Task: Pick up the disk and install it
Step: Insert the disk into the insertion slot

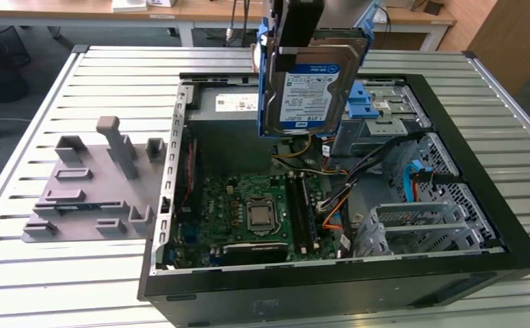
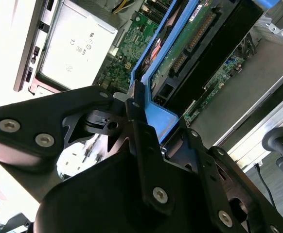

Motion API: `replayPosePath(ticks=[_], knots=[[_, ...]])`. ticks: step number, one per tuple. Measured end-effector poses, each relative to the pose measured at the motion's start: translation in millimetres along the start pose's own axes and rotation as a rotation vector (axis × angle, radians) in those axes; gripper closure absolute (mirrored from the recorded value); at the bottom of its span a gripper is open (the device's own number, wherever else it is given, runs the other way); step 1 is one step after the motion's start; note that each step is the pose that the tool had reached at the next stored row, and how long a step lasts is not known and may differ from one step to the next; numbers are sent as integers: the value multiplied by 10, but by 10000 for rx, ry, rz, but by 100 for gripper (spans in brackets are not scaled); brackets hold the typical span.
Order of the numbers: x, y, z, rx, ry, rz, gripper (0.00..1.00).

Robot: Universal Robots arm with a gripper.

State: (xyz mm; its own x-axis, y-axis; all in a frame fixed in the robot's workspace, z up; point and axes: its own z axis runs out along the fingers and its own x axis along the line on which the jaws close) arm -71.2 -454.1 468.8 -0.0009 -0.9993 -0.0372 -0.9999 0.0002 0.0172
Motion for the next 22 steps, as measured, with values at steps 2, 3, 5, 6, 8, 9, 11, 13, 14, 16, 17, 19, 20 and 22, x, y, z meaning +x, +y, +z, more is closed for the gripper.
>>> replayPosePath(ticks=[2,3,5,6,8,9,11,13,14,16,17,19,20,22], knots=[[0,-1,0,0,0,0,64],[0,-1,0,0,0,0,64],[0,-1,0,0,0,0,64],[0,-2,0,0,0,0,64],[0,-2,0,0,1,0,64],[0,-2,0,0,0,0,64],[0,-3,0,0,1,0,64],[7,-4,-1,0,1,-1,64],[19,-4,-2,-1,2,-2,64],[52,-3,-2,0,1,0,64],[73,-3,-2,0,0,0,64],[121,-3,-3,0,-1,1,64],[150,-3,-4,-1,1,0,64],[201,-3,-3,0,0,0,64]])
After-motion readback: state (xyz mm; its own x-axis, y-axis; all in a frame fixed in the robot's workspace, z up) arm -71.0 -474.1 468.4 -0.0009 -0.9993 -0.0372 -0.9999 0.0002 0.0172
